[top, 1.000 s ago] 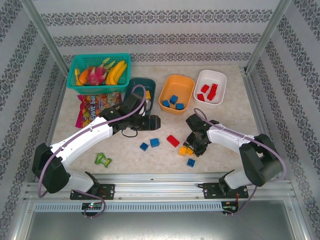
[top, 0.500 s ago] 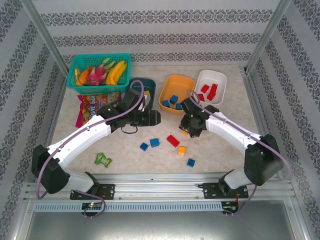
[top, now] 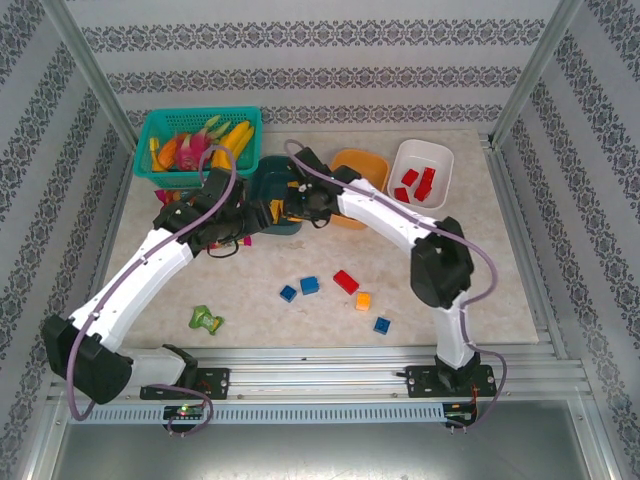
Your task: Sort the legos into containers by color
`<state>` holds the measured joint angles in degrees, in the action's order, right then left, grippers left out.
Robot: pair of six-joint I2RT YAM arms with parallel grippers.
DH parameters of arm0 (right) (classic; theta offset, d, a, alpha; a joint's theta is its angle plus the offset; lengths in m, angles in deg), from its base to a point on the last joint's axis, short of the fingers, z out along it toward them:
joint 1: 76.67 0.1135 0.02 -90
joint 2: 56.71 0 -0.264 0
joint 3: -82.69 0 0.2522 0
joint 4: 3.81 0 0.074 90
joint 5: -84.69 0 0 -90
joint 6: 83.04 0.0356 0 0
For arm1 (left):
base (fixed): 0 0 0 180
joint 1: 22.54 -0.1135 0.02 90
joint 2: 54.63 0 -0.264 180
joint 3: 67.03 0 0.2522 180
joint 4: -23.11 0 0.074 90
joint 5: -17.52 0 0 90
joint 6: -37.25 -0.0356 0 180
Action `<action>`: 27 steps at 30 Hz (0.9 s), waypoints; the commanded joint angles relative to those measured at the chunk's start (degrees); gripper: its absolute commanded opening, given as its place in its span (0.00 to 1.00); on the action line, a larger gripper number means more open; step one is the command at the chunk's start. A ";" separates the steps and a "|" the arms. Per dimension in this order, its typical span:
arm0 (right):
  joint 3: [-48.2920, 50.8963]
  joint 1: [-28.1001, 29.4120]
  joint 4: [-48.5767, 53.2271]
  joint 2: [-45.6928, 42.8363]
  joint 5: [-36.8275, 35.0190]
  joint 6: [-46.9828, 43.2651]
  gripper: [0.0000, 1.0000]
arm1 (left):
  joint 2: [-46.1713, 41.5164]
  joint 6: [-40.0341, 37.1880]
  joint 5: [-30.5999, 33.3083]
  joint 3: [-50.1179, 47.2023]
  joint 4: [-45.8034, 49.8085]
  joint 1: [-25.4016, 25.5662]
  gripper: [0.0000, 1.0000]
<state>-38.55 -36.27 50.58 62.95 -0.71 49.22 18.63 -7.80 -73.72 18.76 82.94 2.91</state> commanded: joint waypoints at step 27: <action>-30.94 0.59 17.03 17.08 -4.60 -3.98 0.55 | -5.22 1.95 -1.68 -4.75 0.79 -1.12 0.71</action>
<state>-67.47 -36.00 66.25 84.98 -3.40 45.73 14.87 -6.14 -74.83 14.81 83.62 2.45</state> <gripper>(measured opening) 0.553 0.709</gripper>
